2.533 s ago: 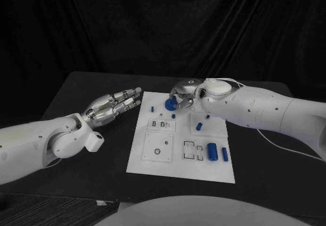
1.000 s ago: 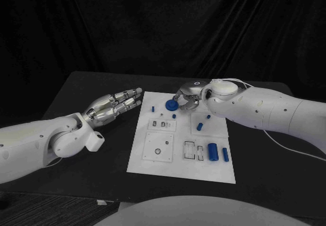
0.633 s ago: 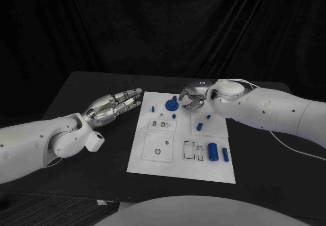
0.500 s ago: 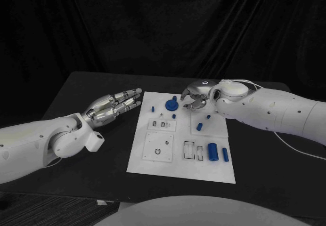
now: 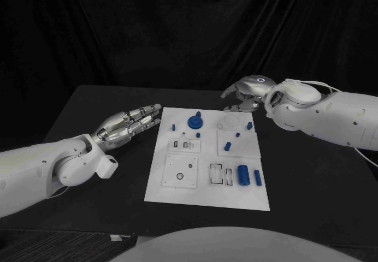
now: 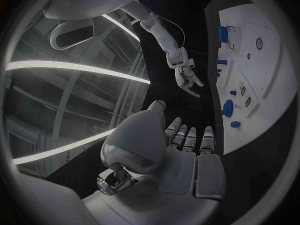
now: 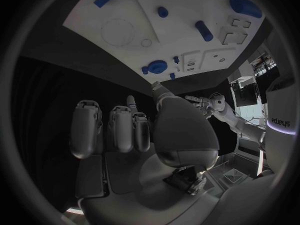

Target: Assemble the parts on the task board

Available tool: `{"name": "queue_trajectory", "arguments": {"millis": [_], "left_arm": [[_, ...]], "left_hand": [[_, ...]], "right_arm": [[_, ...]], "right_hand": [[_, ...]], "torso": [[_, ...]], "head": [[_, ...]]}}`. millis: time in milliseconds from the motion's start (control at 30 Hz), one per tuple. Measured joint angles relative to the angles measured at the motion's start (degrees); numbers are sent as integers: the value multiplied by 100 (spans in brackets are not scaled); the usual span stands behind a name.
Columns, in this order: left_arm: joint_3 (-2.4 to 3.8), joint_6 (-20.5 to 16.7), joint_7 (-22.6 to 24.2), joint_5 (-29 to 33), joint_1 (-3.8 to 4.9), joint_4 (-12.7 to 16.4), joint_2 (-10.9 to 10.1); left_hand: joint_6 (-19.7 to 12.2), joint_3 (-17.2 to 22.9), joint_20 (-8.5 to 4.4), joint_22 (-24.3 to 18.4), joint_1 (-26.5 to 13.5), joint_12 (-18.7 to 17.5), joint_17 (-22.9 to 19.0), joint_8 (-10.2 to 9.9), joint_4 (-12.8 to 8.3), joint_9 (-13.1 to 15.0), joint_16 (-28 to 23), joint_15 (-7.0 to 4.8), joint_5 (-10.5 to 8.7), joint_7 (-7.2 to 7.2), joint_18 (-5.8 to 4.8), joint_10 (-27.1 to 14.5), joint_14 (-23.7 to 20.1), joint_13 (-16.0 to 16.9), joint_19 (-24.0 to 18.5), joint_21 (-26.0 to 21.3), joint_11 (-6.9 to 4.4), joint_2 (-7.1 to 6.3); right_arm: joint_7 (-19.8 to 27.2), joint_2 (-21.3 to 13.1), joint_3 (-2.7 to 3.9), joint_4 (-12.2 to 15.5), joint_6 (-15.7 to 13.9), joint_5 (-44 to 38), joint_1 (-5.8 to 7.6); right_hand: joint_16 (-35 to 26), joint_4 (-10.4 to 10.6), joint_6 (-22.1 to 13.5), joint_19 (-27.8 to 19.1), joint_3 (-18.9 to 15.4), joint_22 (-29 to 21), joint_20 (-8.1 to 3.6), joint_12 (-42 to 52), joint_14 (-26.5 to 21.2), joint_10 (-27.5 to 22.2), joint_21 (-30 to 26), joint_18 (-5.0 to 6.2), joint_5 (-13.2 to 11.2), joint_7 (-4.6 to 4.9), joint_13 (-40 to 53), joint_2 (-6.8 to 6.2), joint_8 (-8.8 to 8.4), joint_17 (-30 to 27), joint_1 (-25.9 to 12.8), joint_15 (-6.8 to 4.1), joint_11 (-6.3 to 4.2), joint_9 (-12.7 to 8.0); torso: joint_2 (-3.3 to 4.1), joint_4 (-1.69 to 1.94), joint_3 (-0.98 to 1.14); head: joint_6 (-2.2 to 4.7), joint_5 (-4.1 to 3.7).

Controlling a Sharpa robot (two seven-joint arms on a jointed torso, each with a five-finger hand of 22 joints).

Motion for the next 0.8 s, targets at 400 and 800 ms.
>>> {"name": "queue_trajectory", "arguments": {"millis": [400,800], "left_arm": [[0,22,12,0,-118,-34,74],[-1,44,13,0,-148,-60,92]], "left_hand": [[0,16,0,-3,0,0,1,0,16,0,0,0,0,0,0,0,0,0,0,0,0,0],[0,16,0,-3,0,0,3,0,16,-1,0,0,0,0,0,0,0,0,0,0,0,0]], "right_arm": [[-164,-683,-3,340,-534,36,-254],[-28,-917,-11,114,-1152,177,-601]], "right_hand": [[-19,344,196,0,-121,-1,-43,0,0,1,0,-1,444,-51,-1,-133,53,-9,174,-42,-60,-23],[4,534,196,20,-231,-1,-63,0,0,0,0,-1,355,-51,-1,-280,53,0,265,-42,-60,-46]], "torso": [[-44,-22,-1],[-87,-79,36]], "head": [[22,-71],[-1,-75]]}}
